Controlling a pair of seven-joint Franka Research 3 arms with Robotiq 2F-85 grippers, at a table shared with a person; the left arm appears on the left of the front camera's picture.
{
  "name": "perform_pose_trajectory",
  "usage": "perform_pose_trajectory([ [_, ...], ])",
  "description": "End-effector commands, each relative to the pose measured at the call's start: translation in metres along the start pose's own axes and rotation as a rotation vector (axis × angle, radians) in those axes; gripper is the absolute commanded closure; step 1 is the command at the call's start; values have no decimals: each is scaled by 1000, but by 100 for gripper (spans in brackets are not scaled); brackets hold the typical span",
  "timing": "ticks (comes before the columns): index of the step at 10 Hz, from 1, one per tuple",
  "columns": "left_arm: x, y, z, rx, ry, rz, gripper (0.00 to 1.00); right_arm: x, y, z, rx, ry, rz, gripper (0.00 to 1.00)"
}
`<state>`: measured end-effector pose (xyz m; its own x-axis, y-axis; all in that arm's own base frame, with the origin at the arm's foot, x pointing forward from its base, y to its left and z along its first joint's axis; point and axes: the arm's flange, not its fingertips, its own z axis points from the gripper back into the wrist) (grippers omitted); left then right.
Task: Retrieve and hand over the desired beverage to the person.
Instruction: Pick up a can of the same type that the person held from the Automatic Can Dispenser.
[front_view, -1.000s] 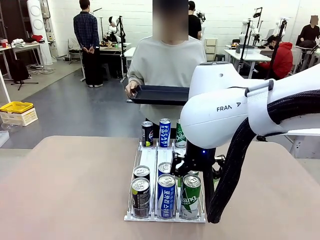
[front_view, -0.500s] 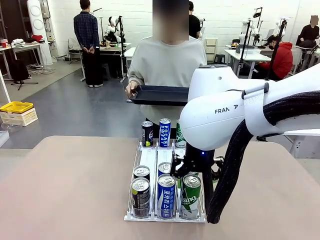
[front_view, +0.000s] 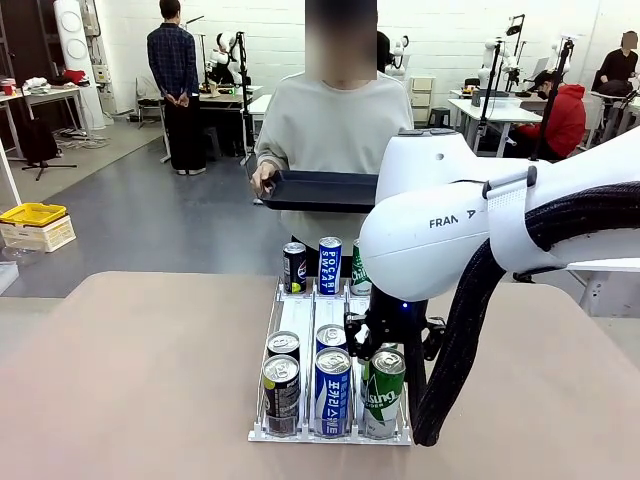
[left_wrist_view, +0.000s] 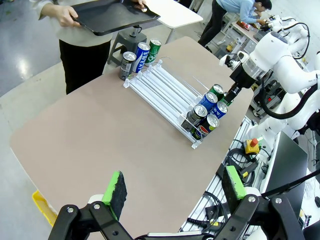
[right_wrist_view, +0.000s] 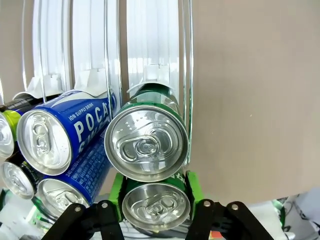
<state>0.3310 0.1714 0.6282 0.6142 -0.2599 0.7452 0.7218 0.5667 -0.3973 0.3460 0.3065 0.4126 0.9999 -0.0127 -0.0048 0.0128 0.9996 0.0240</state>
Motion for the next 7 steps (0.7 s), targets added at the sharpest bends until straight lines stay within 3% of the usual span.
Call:
perform_pose_trajectory([
  [1,0,0,2,-11,-16,-20,0,3,0,-8,10,-2,15,86],
  [2,0,0,2,-11,-16,-20,0,2,0,-7,10,0,15,98],
  [3,0,0,2,-11,-16,-20,0,1,2,-6,8,4,15,100],
  [5,0,0,2,-11,-16,-20,0,-9,13,8,-55,44,0,100],
  [7,0,0,2,-11,-16,-20,0,-24,22,61,-53,41,-14,100],
])
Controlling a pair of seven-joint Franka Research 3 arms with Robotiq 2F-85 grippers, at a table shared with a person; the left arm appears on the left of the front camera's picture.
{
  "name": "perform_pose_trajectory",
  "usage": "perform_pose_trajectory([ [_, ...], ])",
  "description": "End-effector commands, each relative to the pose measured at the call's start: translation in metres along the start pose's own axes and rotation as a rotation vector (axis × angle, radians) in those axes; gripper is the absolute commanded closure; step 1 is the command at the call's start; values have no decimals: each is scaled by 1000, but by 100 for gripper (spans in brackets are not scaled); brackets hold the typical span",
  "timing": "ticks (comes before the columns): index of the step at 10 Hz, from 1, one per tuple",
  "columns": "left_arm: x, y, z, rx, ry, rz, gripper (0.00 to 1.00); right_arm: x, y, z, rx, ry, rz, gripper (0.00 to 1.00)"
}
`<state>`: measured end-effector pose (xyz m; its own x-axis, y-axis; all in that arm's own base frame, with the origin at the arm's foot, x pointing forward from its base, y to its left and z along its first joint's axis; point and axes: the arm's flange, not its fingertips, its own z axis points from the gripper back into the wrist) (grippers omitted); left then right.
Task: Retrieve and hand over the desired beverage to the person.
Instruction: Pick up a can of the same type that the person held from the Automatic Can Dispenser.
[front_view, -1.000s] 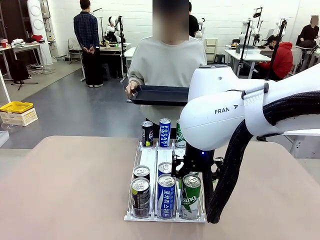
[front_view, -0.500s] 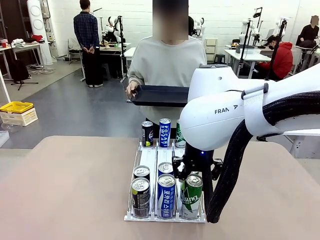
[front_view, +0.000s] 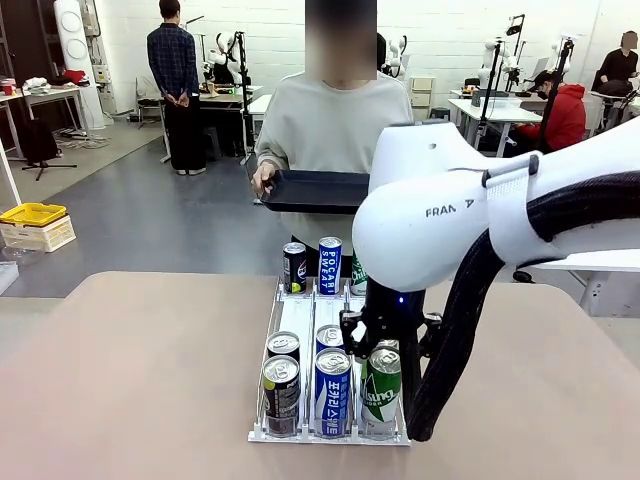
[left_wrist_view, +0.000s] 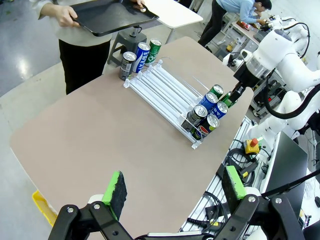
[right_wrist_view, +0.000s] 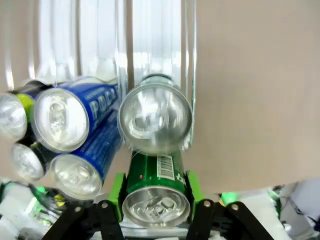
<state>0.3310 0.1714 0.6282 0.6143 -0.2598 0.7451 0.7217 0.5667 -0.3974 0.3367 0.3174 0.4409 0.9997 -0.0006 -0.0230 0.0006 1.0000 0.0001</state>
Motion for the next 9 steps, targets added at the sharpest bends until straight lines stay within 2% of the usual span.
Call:
perform_pose_trajectory([
  [1,0,0,2,-11,-16,-20,0,-24,13,67,-46,-1,-34,100],
  [3,0,0,2,-11,-16,-20,0,-40,26,141,-88,-35,-64,100],
  [6,0,0,2,-11,-16,-20,0,-51,43,224,-91,-117,-92,100],
  [7,0,0,2,-11,-16,-20,0,-53,47,245,-86,-148,-99,100],
  [9,0,0,2,-11,-16,-20,0,-43,47,258,-77,-146,-121,100],
])
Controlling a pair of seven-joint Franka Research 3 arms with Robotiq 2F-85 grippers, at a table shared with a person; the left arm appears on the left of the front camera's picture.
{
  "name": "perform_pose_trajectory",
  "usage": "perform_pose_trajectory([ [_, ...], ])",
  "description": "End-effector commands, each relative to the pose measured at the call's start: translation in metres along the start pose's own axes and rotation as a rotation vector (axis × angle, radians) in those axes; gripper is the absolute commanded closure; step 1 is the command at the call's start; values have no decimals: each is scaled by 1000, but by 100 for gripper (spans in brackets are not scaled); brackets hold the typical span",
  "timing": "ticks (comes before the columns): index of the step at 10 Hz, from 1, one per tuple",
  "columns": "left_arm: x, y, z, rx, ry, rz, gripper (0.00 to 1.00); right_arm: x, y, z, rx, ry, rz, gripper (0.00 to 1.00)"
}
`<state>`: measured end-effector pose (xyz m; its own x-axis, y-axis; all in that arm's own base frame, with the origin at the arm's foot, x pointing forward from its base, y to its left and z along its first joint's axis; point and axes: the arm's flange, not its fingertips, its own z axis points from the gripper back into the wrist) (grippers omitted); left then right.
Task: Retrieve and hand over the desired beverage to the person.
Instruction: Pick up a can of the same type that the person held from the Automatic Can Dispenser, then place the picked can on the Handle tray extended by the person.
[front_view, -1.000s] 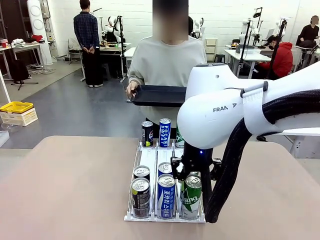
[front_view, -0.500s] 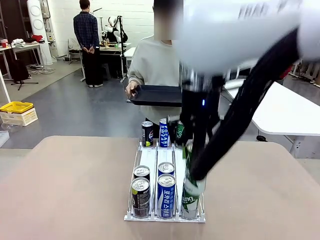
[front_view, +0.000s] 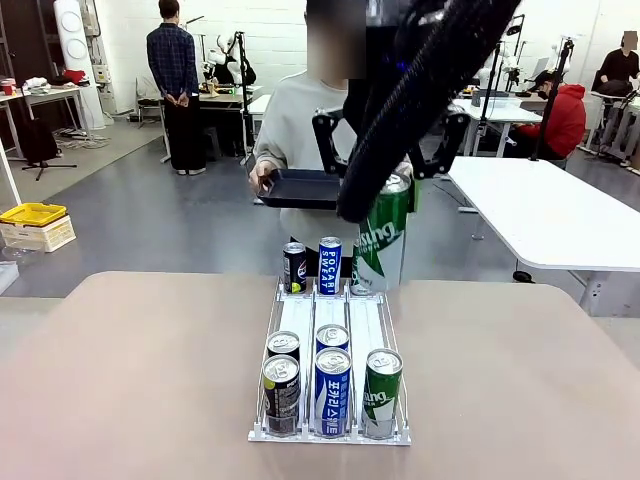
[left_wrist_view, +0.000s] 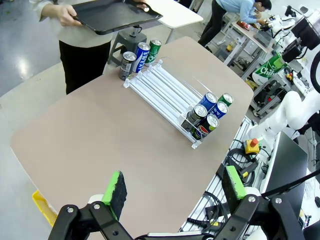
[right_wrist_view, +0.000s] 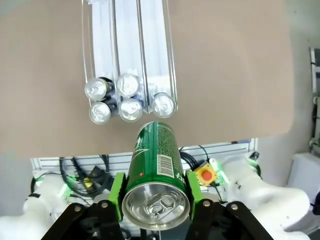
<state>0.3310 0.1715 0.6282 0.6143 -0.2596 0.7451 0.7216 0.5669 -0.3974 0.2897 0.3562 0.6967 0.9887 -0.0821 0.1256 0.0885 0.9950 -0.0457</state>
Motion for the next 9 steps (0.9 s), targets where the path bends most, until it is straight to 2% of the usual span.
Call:
perform_pose_trajectory([
  [1,0,0,2,-11,-16,-21,0,14,6,1,-9,-17,-30,100],
  [2,0,0,2,-11,-16,-21,0,0,0,0,0,0,0,100],
  [9,0,0,2,-11,-16,-21,0,0,0,0,0,0,0,100],
])
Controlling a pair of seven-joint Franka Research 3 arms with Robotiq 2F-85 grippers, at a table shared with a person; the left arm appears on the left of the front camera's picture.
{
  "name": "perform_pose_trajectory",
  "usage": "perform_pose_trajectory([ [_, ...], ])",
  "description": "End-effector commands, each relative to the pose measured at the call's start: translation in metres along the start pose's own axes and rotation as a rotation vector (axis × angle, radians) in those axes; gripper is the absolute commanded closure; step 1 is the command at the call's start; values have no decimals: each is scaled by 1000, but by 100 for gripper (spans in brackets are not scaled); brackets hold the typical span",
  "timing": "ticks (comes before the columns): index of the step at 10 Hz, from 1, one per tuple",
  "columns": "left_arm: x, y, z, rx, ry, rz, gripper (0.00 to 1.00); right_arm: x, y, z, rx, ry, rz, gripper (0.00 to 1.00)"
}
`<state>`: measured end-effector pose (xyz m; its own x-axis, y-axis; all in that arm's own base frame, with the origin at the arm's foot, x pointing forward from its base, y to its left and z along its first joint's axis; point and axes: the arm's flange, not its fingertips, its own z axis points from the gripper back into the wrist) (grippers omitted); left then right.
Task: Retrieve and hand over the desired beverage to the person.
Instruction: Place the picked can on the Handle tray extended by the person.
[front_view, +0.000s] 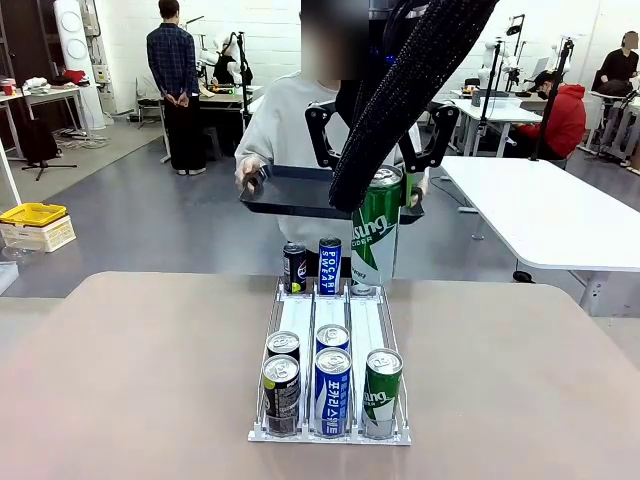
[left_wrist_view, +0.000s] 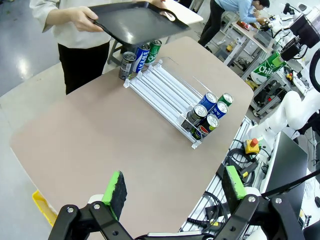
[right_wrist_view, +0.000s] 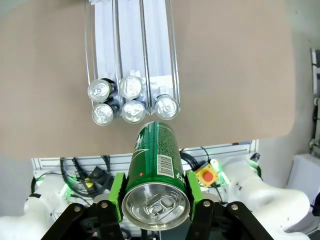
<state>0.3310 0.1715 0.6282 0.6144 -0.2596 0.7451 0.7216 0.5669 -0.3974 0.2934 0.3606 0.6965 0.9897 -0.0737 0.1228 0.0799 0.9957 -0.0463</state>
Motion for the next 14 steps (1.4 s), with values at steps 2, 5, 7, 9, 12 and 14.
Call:
perform_pose_trajectory([
  [2,0,0,2,-11,-16,-21,0,-3,-5,0,0,-2,-9,100],
  [5,0,0,2,-11,-16,-21,0,-3,-5,0,0,-2,-9,100],
  [7,0,0,2,-11,-16,-21,0,-3,-5,0,0,-2,-9,100],
  [9,0,0,2,-11,-16,-21,0,-3,-5,0,0,-2,-9,100],
  [12,0,0,2,-11,-16,-21,0,0,0,0,0,0,0,42],
  [14,0,0,2,-11,-16,-21,0,54,-19,11,74,47,-47,42],
])
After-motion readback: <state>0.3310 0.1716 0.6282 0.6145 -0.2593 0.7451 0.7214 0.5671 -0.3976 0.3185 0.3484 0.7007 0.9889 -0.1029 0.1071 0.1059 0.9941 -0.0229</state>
